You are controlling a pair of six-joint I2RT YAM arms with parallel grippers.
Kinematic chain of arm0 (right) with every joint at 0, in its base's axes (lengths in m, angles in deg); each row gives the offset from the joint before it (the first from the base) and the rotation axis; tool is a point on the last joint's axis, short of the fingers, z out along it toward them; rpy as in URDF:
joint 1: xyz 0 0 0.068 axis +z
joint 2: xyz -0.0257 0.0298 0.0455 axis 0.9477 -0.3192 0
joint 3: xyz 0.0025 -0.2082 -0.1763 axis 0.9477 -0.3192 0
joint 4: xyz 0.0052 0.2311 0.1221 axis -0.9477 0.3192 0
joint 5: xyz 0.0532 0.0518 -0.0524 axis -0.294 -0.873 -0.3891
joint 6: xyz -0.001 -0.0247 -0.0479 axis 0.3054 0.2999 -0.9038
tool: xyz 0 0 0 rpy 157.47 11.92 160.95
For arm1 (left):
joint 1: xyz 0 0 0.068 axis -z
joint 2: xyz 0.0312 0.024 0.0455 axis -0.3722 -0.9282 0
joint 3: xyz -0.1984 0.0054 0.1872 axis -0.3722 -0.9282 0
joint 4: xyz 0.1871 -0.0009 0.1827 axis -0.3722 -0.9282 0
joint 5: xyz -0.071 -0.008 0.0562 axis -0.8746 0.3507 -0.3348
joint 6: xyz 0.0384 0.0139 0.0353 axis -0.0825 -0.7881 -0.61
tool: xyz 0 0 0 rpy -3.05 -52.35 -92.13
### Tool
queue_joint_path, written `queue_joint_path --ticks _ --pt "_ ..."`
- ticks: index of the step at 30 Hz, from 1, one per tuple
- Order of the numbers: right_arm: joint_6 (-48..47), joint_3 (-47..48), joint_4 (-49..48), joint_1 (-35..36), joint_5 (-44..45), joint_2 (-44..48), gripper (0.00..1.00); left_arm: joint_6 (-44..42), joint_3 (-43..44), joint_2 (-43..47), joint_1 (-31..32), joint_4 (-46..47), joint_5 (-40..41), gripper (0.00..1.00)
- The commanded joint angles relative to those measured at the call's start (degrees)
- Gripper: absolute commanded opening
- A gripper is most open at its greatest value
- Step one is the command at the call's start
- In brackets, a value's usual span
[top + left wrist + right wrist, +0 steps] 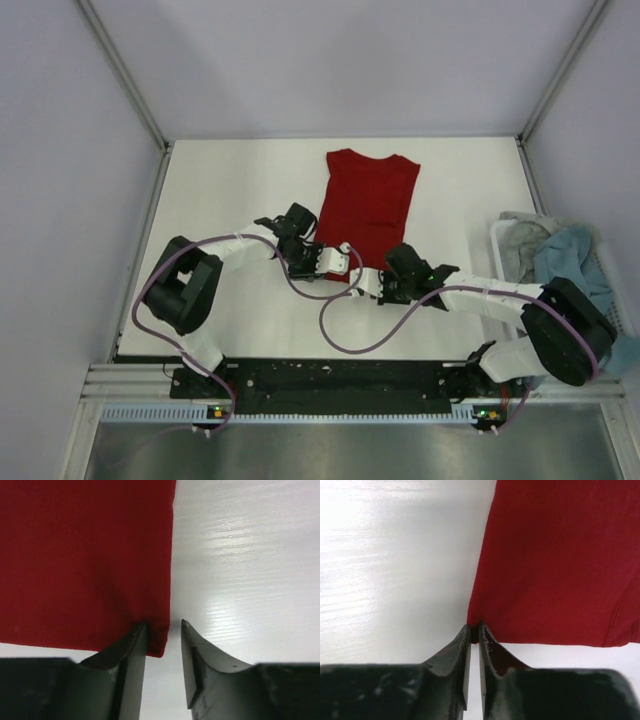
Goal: Fold and stack the t-shirts
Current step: Grab one side of the 2/3 rectangular tshirt with both arms
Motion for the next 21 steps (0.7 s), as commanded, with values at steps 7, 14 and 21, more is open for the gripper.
queue_joint_path --ticks 7,14,21 --pt "3.50 3.02 5.59 2.21 3.27 1.61 0.00 2.40 2.85 1.12 1.18 -7.72 -0.23 0.00" --pt "8.15 7.59 21.42 10.82 1.44 14.09 0.00 5.57 1.80 15.27 2.49 -17.64 -1.46 0.00" --pt "13.96 15.14 32.41 18.55 0.20 24.20 0.00 9.78 6.63 24.59 5.57 -31.36 -0.06 0.00"
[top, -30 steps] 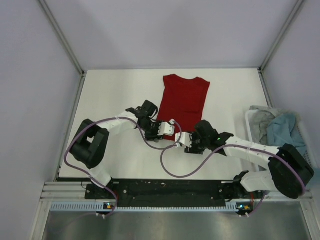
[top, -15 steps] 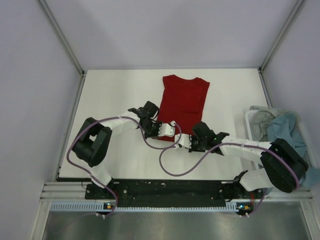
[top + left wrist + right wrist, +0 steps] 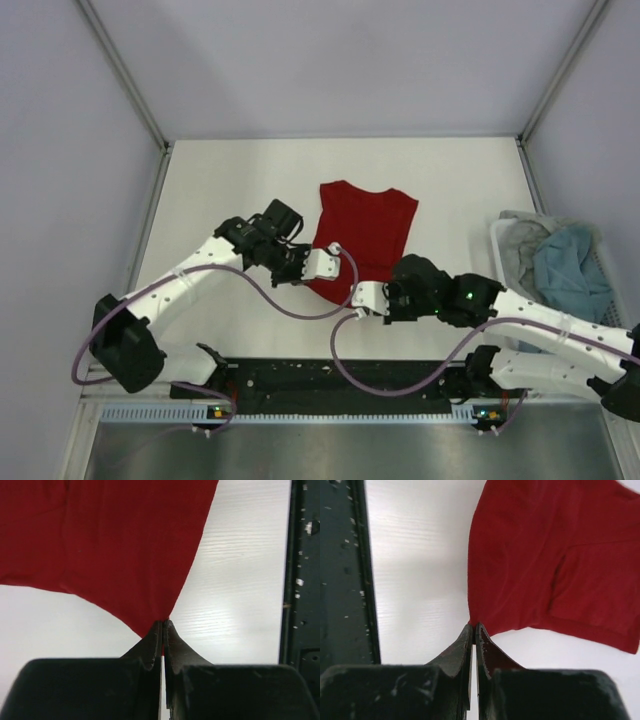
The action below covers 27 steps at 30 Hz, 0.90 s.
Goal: Fold and stack the t-shirts
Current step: Grab one side of the 2/3 rectangular tshirt with both arms, then fold the long partially folded tshirt into a neat square
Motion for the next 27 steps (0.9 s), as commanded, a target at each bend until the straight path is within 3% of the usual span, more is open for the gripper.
queue_joint_path --ticks 1,5,10,14,19,27 --pt "5.50 6.32 8.73 4.00 -2.14 5.35 0.00 3.54 3.99 5.62 2.12 -12.37 -0.27 0.00" --pt "6.65 8.78 9.08 4.18 -4.78 8.60 0.00 6.60 9.87 7.48 2.21 -16.60 -0.19 0.00" --pt "7.96 10.37 6.98 3.05 -0.74 10.54 0.00 11.26 14.80 6.08 1.95 -13.02 5.51 0.00" --pt "10.69 10.46 2.06 -7.03 -4.06 10.10 0.00 14.96 16.21 3.45 0.19 -5.29 11.14 0.00" --pt "13.67 8.00 -7.77 -21.02 -6.18 7.56 0.00 16.19 19.72 -2.09 -3.58 1.31 12.03 0.00" --pt "17.11 9.49 -17.19 -35.53 -11.37 -6.49 0.00 16.28 29.91 -15.53 -6.05 7.03 15.28 0.00"
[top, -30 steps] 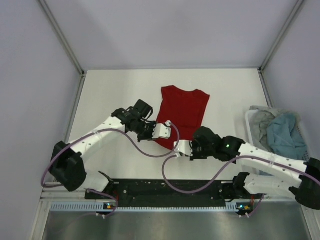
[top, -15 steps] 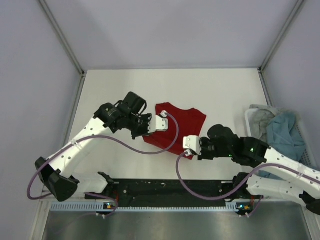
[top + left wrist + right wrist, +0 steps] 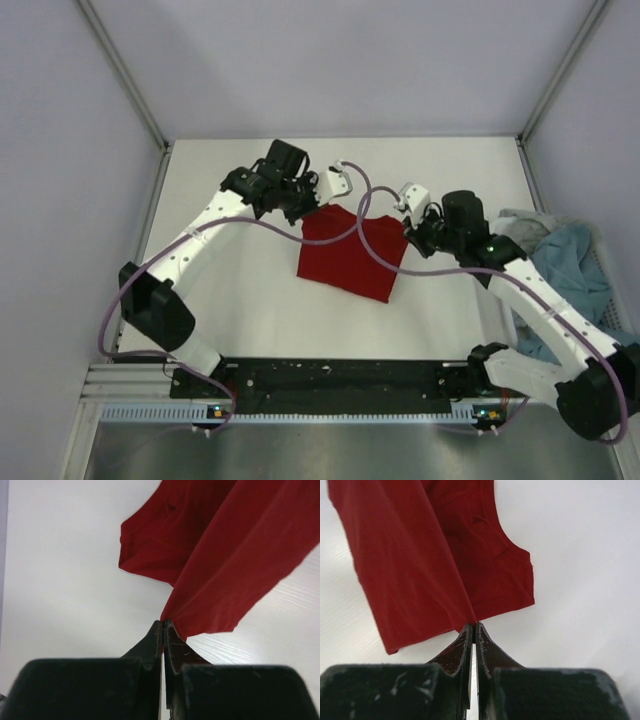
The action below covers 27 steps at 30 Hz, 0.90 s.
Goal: Fold and stack the t-shirts
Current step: Fold the long partially folded tshirt into a neat square
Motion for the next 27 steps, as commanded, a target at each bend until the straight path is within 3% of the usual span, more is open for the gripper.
queue_joint_path --ticks 1,14,27 --pt "1.75 2.36 -6.51 -5.83 -2.54 -7.55 0.00 0.76 6.84 -7.08 -1.05 5.18 4.55 0.00" --pt "4.46 7.46 -8.44 -12.61 0.53 -23.47 0.00 0.85 21.60 -28.18 -1.75 10.97 12.37 0.00" --pt "8.15 15.90 -8.27 -14.90 2.82 -39.46 0.00 5.50 27.40 -38.90 -1.40 17.93 18.25 0.00"
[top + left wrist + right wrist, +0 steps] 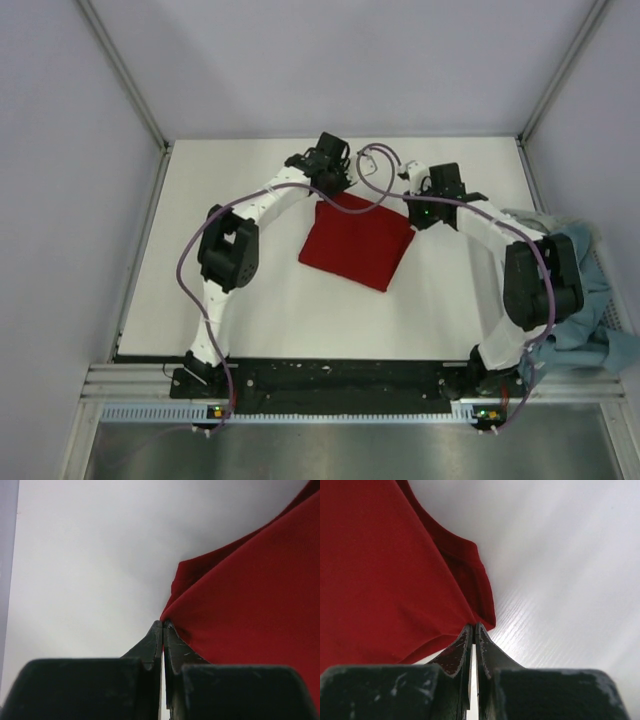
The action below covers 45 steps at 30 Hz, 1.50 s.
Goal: Fold and stack the t-shirts
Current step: Fold the long partially folded tshirt into a neat square
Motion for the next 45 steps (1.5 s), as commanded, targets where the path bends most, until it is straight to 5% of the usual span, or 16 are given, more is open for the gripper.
queue_joint_path --ticks 1,6,9,18,23,26,32,36,45 --pt "2.36 4.45 0.34 -1.63 3.10 -4.74 0.00 2.95 5.97 -4.02 -0.70 3.54 7.53 0.00" --pt "4.29 7.52 0.25 -1.72 5.30 -9.75 0.00 4.54 9.67 -8.51 -0.61 1.69 10.52 0.00" --pt "5.17 9.63 0.34 -1.63 7.58 -12.74 0.01 5.07 10.72 -10.45 -0.70 1.95 11.67 0.11" --pt "15.71 20.53 8.25 -3.56 14.45 -18.11 0.31 8.92 18.37 -12.30 -2.98 2.75 16.68 0.44" --pt "21.52 17.21 8.25 -3.83 11.56 -10.30 0.45 17.61 15.49 -5.99 -5.53 -1.55 8.18 0.52" --pt "24.59 12.82 8.17 -3.74 8.83 -5.47 0.64 22.98 7.77 0.43 -5.97 -1.30 1.84 0.56" --pt "30.74 2.88 7.12 -3.74 1.37 0.78 0.81 32.73 -4.30 5.02 -6.59 0.20 -11.69 0.68" --pt "33.82 -2.66 3.69 -3.74 -2.25 2.11 0.82 39.14 -5.10 2.30 -8.26 -0.41 -19.35 0.74" --pt "34.80 -7.50 -0.27 -3.74 -3.92 2.37 0.81 43.12 -5.01 -4.91 -8.61 -0.59 -20.93 0.74"
